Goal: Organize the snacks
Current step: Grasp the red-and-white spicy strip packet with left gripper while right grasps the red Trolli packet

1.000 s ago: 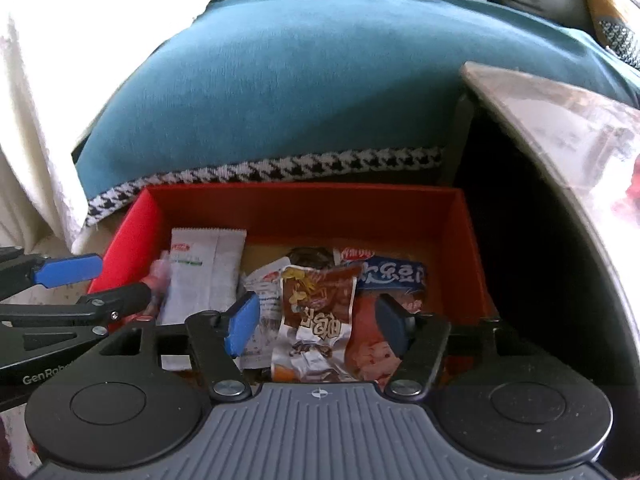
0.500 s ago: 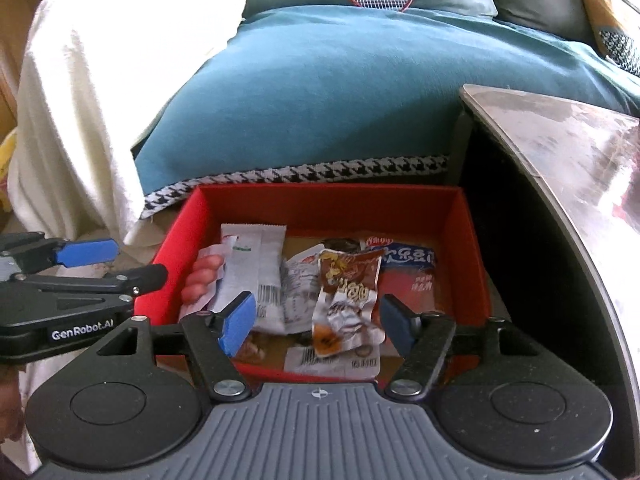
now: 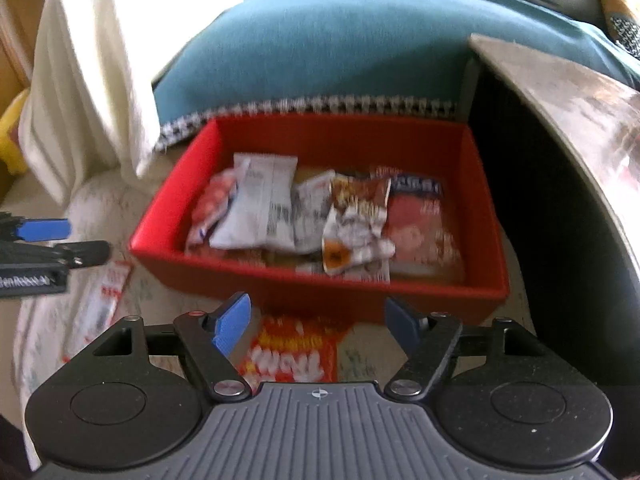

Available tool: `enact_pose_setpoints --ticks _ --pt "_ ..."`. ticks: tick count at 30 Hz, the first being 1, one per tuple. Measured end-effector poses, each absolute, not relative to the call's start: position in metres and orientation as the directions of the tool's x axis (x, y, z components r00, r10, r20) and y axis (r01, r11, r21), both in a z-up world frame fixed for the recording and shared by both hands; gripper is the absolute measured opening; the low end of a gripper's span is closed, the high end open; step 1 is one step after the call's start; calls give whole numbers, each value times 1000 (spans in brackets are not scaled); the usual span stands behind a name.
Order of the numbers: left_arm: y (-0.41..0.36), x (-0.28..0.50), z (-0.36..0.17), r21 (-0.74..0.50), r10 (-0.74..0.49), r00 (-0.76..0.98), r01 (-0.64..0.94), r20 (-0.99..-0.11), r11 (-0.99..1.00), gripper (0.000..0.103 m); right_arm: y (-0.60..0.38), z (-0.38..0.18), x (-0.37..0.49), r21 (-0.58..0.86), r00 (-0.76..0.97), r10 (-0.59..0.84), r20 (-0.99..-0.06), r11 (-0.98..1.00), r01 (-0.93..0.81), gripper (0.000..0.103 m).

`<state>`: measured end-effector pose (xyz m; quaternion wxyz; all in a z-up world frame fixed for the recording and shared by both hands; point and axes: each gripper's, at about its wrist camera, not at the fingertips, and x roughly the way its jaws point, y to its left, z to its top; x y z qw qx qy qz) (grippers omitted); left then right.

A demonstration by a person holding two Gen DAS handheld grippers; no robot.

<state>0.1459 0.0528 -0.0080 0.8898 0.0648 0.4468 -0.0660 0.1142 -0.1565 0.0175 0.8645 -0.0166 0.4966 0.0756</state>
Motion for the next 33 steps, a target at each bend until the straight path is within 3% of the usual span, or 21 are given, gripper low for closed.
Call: enact_pose_setpoints --ticks 11,13,14,18,25,29,31,33 --pt "81 148 -73 46 36 422 12 -906 999 59 -161 -3 116 89 411 142 -900 985 -147 84" --pt "76 148 -80 78 71 438 -4 -896 997 68 -164 -8 116 101 394 146 -907 986 -133 84" --pt "74 147 -79 79 70 450 0 -890 997 67 -165 -10 115 102 392 144 -909 987 -127 84" --pt "71 144 -77 38 24 451 22 -892 999 41 -170 -14 120 96 396 133 -909 989 -112 89" --pt "55 129 -75 25 -32 443 122 -896 992 38 -160 -46 138 144 327 159 -932 987 -72 87" --pt "53 128 -74 5 -56 427 141 -903 990 38 -136 -54 142 104 306 140 -942 986 -131 96" --pt "51 126 -74 9 -59 424 156 -904 988 38 -124 -57 137 20 320 74 -945 985 -170 91" --pt "51 124 -74 3 -68 423 164 -904 986 38 -126 -53 130 -3 327 60 -943 982 -187 75"
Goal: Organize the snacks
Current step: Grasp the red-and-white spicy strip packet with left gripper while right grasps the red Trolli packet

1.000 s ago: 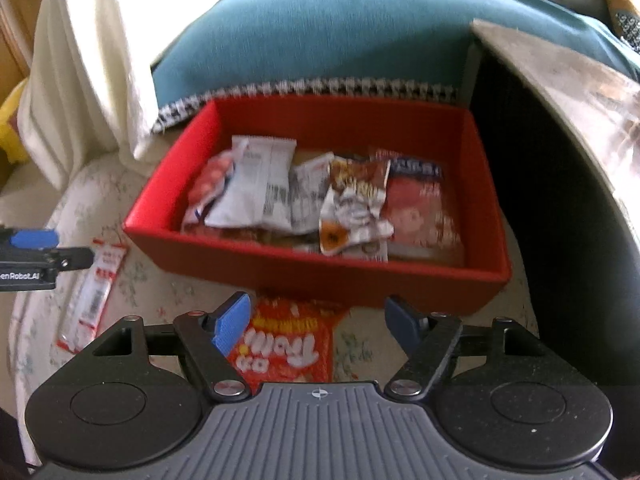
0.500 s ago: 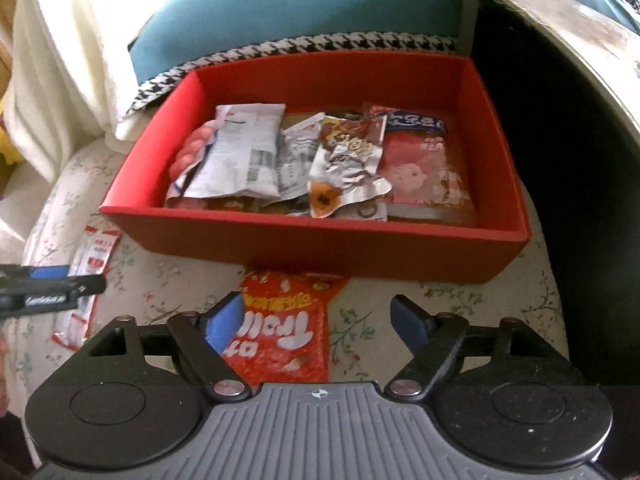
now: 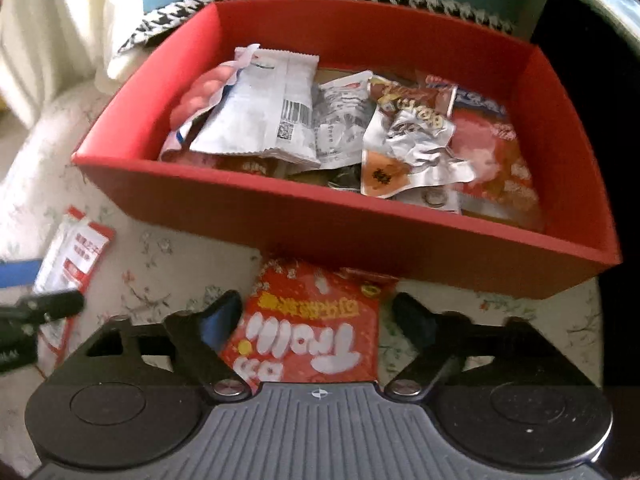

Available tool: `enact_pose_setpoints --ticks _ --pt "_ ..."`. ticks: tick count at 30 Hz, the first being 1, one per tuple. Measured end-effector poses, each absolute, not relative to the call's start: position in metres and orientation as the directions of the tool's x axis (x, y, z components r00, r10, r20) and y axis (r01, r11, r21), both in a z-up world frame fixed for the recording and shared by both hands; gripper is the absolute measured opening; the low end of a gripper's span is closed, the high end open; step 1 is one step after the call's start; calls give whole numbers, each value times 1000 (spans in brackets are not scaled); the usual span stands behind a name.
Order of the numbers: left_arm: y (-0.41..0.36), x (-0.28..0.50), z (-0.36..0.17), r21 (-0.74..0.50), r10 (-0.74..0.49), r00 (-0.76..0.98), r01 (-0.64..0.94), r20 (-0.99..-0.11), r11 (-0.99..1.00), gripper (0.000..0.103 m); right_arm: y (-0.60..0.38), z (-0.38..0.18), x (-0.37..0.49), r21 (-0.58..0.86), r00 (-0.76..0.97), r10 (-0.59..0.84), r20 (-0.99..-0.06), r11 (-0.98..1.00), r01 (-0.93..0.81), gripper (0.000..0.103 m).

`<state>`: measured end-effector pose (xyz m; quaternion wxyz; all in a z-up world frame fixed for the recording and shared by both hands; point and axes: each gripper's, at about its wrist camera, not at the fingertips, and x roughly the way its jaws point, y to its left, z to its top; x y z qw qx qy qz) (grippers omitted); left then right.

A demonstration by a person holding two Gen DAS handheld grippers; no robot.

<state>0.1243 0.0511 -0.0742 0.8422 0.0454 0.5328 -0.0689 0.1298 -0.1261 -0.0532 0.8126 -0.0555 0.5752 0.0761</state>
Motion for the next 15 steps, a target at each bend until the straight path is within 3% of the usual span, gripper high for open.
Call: enact_pose_setpoints --ticks 6,15 --pt "53 117 -73 -20 -95 408 185 -908 983 38 -148 -43 103 61 263 114 -958 978 -200 64" --pt "39 101 -56 -117 -214 390 257 -896 959 38 -169 -9 55 263 291 294 -910 954 -143 63"
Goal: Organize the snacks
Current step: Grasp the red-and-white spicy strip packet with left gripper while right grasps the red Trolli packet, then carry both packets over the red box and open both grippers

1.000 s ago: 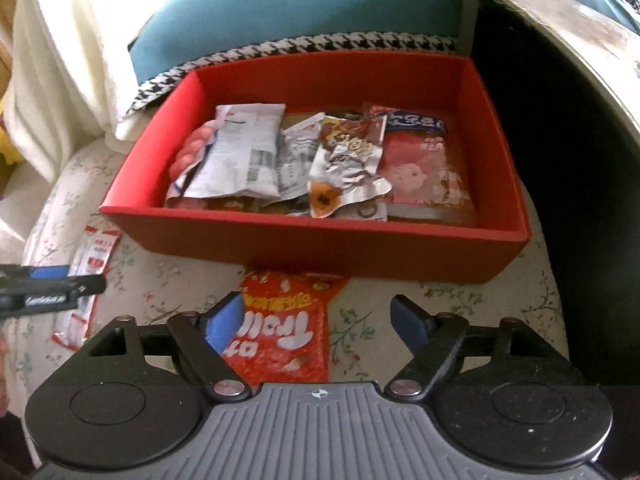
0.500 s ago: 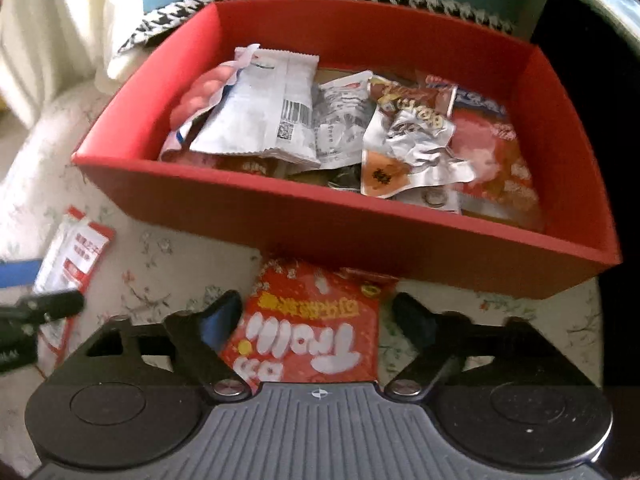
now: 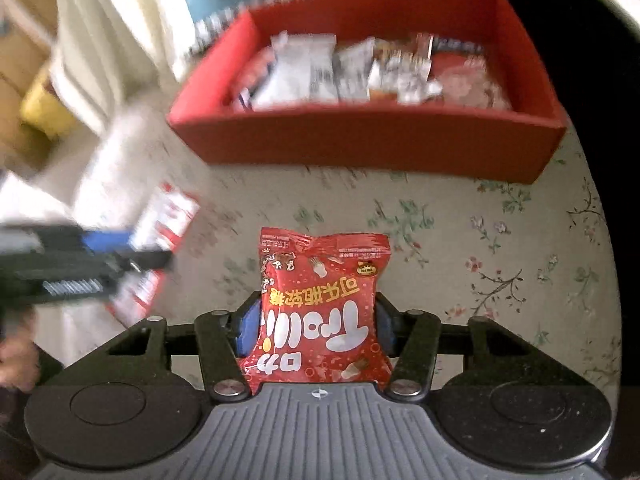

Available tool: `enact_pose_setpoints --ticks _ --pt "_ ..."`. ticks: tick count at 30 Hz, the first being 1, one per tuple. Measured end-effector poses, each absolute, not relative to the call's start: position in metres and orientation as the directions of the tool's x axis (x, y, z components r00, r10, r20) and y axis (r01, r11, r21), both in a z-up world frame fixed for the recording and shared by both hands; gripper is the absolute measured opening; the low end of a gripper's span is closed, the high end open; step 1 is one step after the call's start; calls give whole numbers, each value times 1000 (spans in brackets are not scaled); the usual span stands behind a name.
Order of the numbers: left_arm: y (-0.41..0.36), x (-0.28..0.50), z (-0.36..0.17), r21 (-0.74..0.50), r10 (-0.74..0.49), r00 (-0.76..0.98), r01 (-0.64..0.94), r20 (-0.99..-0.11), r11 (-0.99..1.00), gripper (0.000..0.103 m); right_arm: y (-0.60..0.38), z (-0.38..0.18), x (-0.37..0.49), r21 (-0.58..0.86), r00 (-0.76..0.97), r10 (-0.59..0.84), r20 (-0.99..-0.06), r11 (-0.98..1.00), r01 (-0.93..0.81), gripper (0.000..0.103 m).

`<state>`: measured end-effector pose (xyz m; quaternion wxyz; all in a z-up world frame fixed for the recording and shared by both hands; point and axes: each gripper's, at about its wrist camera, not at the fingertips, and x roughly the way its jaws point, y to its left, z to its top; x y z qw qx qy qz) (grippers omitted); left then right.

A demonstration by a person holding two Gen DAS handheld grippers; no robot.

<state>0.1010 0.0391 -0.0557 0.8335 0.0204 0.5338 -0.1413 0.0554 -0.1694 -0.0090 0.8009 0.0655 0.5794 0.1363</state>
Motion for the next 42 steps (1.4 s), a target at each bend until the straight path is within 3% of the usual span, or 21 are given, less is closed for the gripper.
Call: enact_pose_setpoints --ticks 9,19,37,42 --pt "26 106 -4 -181 -305 491 285 -816 941 38 -184 38 70 354 481 365 -797 928 -118 63" --pt "6 137 27 -125 -278 592 286 -757 950 38 -192 62 100 321 584 314 -748 942 -96 63" --pt "-38 217 6 -6 -182 634 268 -752 963 38 -188 29 183 180 566 178 -805 982 -54 64" --pt "-45 226 -7 14 -157 615 264 -773 964 39 -186 16 188 100 550 110 -828 994 -47 70"
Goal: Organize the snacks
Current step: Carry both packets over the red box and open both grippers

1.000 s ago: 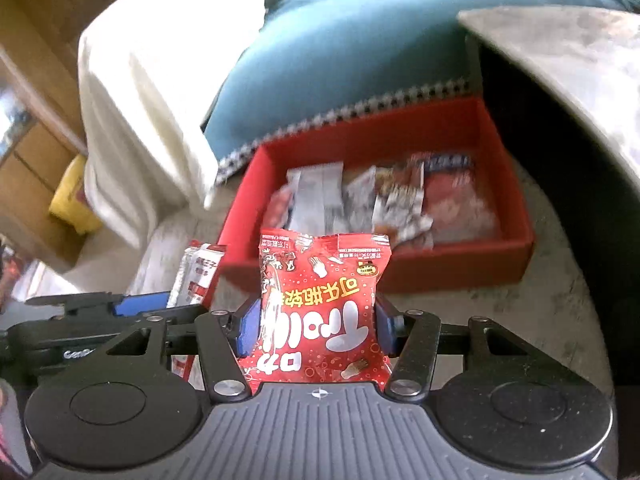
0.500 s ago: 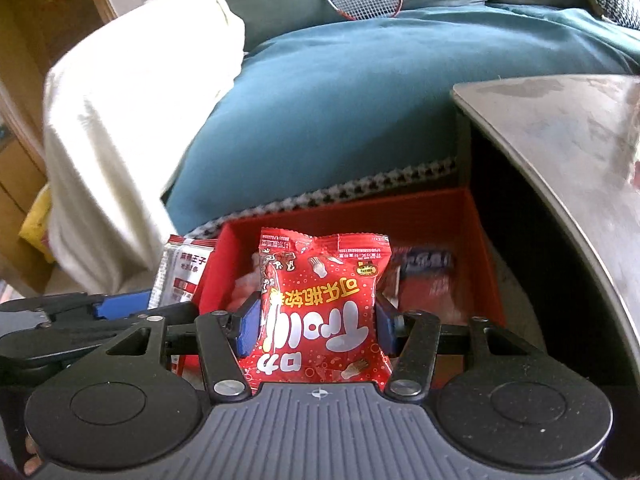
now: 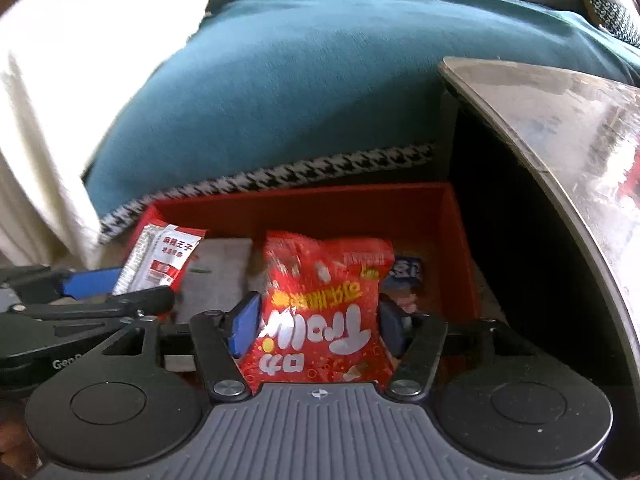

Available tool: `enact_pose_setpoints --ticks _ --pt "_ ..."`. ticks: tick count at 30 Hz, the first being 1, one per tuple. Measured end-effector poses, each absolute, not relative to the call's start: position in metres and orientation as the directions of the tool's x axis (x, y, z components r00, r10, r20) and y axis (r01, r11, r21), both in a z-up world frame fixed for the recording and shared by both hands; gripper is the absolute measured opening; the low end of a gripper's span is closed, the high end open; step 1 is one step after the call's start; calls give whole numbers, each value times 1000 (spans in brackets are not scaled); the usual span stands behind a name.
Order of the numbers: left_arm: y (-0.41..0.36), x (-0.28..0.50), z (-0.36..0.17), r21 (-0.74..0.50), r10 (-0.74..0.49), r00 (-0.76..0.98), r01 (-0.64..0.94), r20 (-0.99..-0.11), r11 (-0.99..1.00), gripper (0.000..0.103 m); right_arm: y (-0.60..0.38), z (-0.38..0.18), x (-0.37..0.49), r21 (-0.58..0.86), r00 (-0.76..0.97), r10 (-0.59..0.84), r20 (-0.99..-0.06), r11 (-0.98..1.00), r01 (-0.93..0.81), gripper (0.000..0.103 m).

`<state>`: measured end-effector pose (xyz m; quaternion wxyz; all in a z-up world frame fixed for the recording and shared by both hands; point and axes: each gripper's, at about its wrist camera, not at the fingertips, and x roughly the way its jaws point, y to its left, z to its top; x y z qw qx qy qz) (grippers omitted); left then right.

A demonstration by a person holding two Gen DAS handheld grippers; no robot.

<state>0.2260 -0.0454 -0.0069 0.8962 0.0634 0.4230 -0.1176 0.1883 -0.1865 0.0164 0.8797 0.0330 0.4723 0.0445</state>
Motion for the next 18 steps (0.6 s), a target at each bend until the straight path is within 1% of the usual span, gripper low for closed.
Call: enact_pose_setpoints --ticks 1,3,8,12,18 --pt "-46 226 -8 24 -147 614 261 -775 965 40 -187 16 188 102 547 112 -829 994 -49 71" --pt "-48 226 -11 45 -131 614 262 -778 964 44 -187 17 187 105 543 115 -832 993 -49 78" --pt "-46 224 -9 45 -120 608 249 -785 968 46 -186 22 181 98 555 110 -824 994 -52 78" --pt "-42 218 -3 56 -106 625 233 -774 971 53 -185 30 174 103 575 113 -810 993 -50 78" --pt "-27 203 13 32 -101 643 192 -759 981 55 -182 43 155 114 606 110 -788 993 -32 81"
